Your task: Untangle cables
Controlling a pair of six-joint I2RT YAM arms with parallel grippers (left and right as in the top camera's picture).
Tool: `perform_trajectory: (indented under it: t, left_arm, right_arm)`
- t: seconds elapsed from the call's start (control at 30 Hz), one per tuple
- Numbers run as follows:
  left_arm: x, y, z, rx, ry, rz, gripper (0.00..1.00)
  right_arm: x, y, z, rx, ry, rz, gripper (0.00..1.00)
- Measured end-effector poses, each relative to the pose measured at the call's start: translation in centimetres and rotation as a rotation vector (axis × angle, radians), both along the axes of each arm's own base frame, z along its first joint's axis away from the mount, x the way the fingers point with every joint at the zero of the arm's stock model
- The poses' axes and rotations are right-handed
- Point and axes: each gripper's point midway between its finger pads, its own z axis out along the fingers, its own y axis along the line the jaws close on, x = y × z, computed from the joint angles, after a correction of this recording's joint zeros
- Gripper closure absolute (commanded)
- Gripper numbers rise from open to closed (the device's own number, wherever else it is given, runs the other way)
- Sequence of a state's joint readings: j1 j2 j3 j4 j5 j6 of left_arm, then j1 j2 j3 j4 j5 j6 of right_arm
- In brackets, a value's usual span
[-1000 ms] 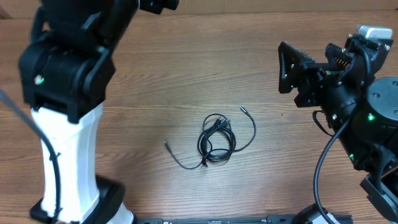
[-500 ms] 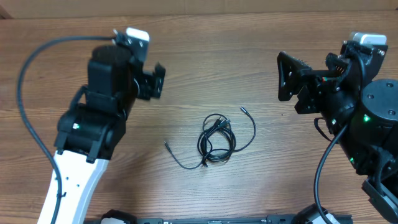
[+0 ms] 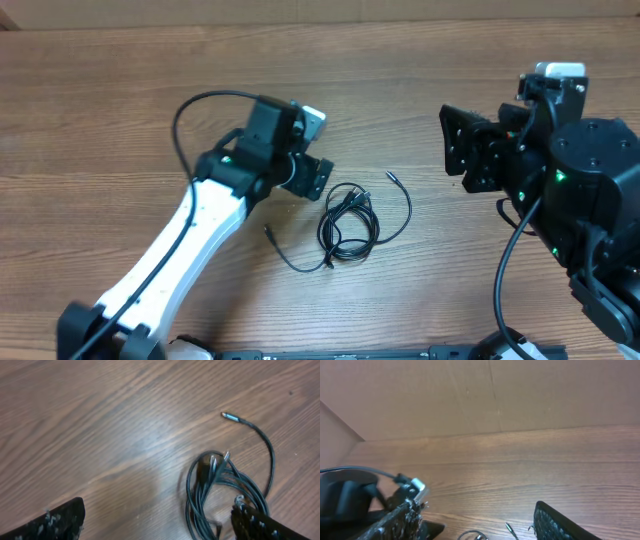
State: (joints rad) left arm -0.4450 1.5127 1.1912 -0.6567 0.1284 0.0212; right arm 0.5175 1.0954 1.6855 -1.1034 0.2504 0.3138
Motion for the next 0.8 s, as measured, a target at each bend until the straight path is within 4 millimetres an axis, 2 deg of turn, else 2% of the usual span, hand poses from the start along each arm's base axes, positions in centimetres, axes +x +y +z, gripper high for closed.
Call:
perform_trajectory:
  t: [0.13,0.17,0.27,0.33,0.47,0.5,0.57,0.6,0.8]
  left_arm:
    - [1.0,-1.5,-2.8,0.004,0.035,-0.022,0.13]
    - [0.9,-1.7,-3.5,0.007,0.053,-0.027,0.17]
    - [0.2,-2.4,-5.9,0.027,0.119,-0.043,0.18]
    - [-0.2,-2.9,-7.1,0.040,0.151,-0.055,0.24]
    - [-1.2,-3.8,-9.6,0.068,0.212,-0.084,0.27]
    - [-1.5,-4.1,-10.2,0.075,0.225,-0.092,0.33]
    - [-2.0,-4.4,-11.1,0.086,0.248,-0.103,0.78]
    - [-2.2,-4.6,-11.5,0.091,0.258,-0.107,0.96]
    - [-2.7,-5.2,-12.7,0.105,0.279,-0.128,0.96]
  right_arm:
    - [-0.2,-0.1,-0.3,-0.008,0.014,0.001,0.28]
    - [-0.2,-0.1,-0.4,-0.008,0.016,0.001,0.28]
    - [-0.2,-0.1,-0.5,-0.010,0.019,0.000,0.28]
    - [-0.3,-0.2,-0.6,-0.013,0.023,0.000,0.28]
    - [-0.4,-0.2,-0.8,-0.018,0.031,0.001,0.28]
    - [-0.4,-0.2,-0.8,-0.018,0.033,0.001,0.28]
    - [-0.4,-0.2,-0.9,-0.021,0.036,0.001,0.28]
    - [-0.4,-0.2,-0.9,-0.021,0.036,0.001,0.28]
    - [-0.4,-0.2,-0.9,-0.021,0.036,0.000,0.28]
